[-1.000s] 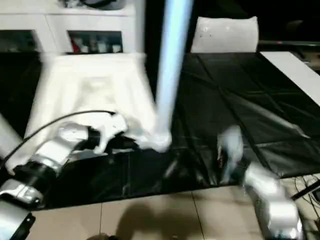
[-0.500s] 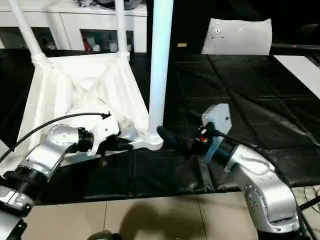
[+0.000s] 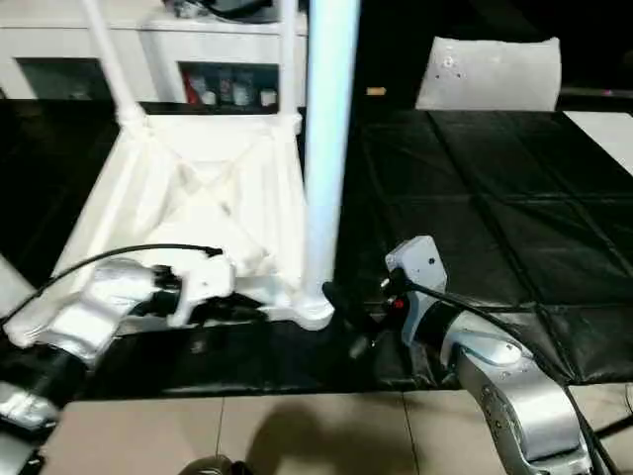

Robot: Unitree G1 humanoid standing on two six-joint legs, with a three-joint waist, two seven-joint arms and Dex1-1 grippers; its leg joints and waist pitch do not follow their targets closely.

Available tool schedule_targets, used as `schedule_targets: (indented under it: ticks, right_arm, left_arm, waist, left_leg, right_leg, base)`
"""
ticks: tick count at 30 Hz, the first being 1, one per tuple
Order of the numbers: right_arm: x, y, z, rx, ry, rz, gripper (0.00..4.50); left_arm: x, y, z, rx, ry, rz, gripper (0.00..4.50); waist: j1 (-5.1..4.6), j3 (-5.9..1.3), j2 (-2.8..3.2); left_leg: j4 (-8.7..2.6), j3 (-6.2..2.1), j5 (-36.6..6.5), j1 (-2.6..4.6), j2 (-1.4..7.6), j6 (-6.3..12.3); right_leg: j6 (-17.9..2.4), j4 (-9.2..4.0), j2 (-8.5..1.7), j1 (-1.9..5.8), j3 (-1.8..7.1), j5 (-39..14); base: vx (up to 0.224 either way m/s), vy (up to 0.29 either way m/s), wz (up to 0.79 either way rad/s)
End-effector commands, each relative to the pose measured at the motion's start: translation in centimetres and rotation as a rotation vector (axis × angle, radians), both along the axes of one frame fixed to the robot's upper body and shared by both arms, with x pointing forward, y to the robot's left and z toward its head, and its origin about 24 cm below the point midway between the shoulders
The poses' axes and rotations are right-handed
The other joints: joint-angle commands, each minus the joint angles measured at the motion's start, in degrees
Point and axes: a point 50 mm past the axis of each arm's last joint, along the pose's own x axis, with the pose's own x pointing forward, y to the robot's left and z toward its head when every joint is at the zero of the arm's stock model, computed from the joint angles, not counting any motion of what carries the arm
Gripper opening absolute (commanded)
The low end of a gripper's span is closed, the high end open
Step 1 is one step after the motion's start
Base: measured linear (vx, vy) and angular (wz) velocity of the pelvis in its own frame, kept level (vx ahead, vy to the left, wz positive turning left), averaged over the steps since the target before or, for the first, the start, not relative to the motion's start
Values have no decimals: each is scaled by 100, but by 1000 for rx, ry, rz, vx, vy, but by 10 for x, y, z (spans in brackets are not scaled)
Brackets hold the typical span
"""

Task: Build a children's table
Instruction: Rotate leg to tighten

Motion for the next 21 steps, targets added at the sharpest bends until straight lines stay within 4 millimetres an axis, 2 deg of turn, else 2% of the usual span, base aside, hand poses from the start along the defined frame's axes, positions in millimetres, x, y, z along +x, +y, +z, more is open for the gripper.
schedule_targets:
  ticks: [1, 2, 4, 5, 7, 8, 9, 10, 11, 12, 13, 14, 15, 16, 17, 18, 19, 20, 21]
  right_arm:
    - [-1, -2, -1, -7, -5, -27, 450]
    - [-1, -2, -1, -6, -6, -34, 450]
    - [-2, -1, -1, 25, -17, -74, 450]
    - [-2, -1, 0, 36, -21, -86, 450]
    - [-2, -1, 0, 42, -23, -92, 450]
    - [-4, 0, -2, 56, -8, -105, 450]
    - [-4, 1, -2, 58, -6, -106, 450]
    - [-5, 1, -4, 69, 7, -116, 450]
    - [-8, 2, -8, 81, 26, -173, 450]
    - [-10, 3, -9, 88, 30, -187, 450]
    - [-11, 5, -9, 88, 23, -202, 450]
    - [-11, 5, -9, 87, 21, -208, 450]
    - [-12, 6, -10, 83, 13, -232, 450]
    - [-12, 6, -10, 83, 13, -233, 450]
    - [-11, 7, -11, 82, 11, -249, 450]
    - [-11, 7, -12, 83, 11, -260, 450]
    - [-11, 6, -14, 86, 14, -277, 450]
    - [-9, 5, -17, 104, 27, -318, 450]
    - [-8, 4, -18, 104, 27, -330, 450]
  left_arm:
    - [3, -9, 13, -185, -3, 54, 55]
    - [4, -9, 17, -226, -1, 72, 59]
    - [2, -6, 27, -296, -40, 103, 81]
    - [1, -5, 29, -307, -53, 114, 81]
    - [0, -4, 30, -313, -61, 121, 99]
    - [-1, 0, 32, -342, -61, 187, 110]
    - [-1, 1, 32, -346, -61, 196, 110]
    - [-3, 4, 33, -370, -62, 250, 110]
    - [-10, 12, 32, -426, -68, 414, 110]
    - [-14, 14, 31, -445, -84, 478, 110]
    - [-18, 15, 29, -460, -87, 547, 110]
    - [-19, 15, 29, -463, -88, 572, 110]
    - [-21, 17, 27, -479, -90, 682, 110]
    - [-21, 17, 27, -479, -90, 684, 110]
    - [-24, 16, 27, -494, -112, 741, 110]
    - [-27, 15, 27, -504, -128, 775, 110]
    - [-28, 14, 27, -506, -158, 819, 110]
    - [-30, 10, 29, -536, -160, 890, 110]
    - [-31, 8, 29, -539, -154, 915, 110]
  waist:
    - [-42, -281, -33]
    - [-46, -293, -34]
    - [-39, -309, 20]
    - [-79, -307, -4]
    - [-107, -308, -20]
    - [-110, -312, 21]
    - [-128, -324, 11]
    - [-132, -313, 3]
    - [-156, -324, -21]
    - [-178, -334, -13]
    - [-198, -302, -42]
    - [-205, -312, -25]
    - [-220, -302, -40]
    - [-227, -269, -58]
    - [-216, -247, 28]
    - [-222, -288, 39]
    - [-393, -278, 60]
    - [-481, -260, 193]
    - [-554, -214, 197]
  left_leg:
    - [-477, -248, -1724, 202, 448, -310]
    - [-463, -242, -1693, 200, 444, -297]
    - [-461, -250, -1635, 193, 464, -297]
    - [-483, -258, -1557, 142, 455, -269]
    - [-463, -244, -1463, 144, 426, -194]
    - [-447, -235, -1407, 149, 414, -166]
    - [-439, -231, -1378, 144, 430, -171]
    - [-439, -235, -1345, 134, 422, -145]
    - [-419, -220, -1250, 138, 418, -87]
    - [-422, -233, -1180, 116, 444, -75]
    - [-422, -226, -1167, 104, 435, 19]
    - [-418, -224, -1192, 116, 442, 29]
    - [-423, -221, -1265, 121, 436, 23]
    - [-441, -228, -1399, 124, 434, -10]
    - [-632, -510, -1645, -98, 319, 416]
    - [-571, -599, -1836, 44, 365, 491]
    - [-660, -944, -2030, -35, 526, 684]
    - [-833, -1335, -2478, 84, 689, 789]
    - [-920, -1516, -2733, 79, 746, 826]
  right_leg:
    - [-940, -544, -541, 22, 248, -1519]
    - [-1014, -531, -546, 25, 248, -1403]
    - [-1119, -502, -549, 26, 246, -1084]
    - [-1144, -479, -518, 52, 226, -836]
    - [-1125, -473, -493, 66, 224, -651]
    - [-1121, -476, -500, 65, 230, -606]
    - [-1151, -451, -503, 82, 231, -484]
    - [-1166, -458, -495, 76, 228, -447]
    - [-1206, -447, -475, 86, 223, -324]
    - [-1264, -410, -496, 119, 220, -161]
    - [-1275, -455, -486, 100, 214, -207]
    - [-1274, -453, -482, 102, 211, -264]
    - [-1217, -474, -461, 89, 212, -500]
    - [-1156, -520, -465, 68, 218, -855]
    - [-1139, -458, -436, 204, -195, -1208]
    - [-1220, -503, -408, 143, -252, -1135]
    - [-1376, -340, -275, 241, -377, -789]
    - [-1444, -47, -75, 174, -493, -821]
    - [-1378, 113, -27, 145, -480, -997]
  base:
    - [0, 0, 0]
    - [0, 0, 0]
    - [0, 0, 0]
    - [0, 0, 0]
    - [0, 0, 0]
    - [0, 0, 0]
    - [0, 0, 0]
    - [0, 0, 0]
    - [0, 0, 0]
    - [0, 0, 0]
    - [0, 0, 0]
    - [0, 0, 0]
    - [0, 0, 0]
    - [0, 0, 0]
    - [-21, -17, 36]
    - [-21, -17, 36]
    - [-19, -42, 58]
    - [-24, -69, 53]
    - [-24, -69, 53]
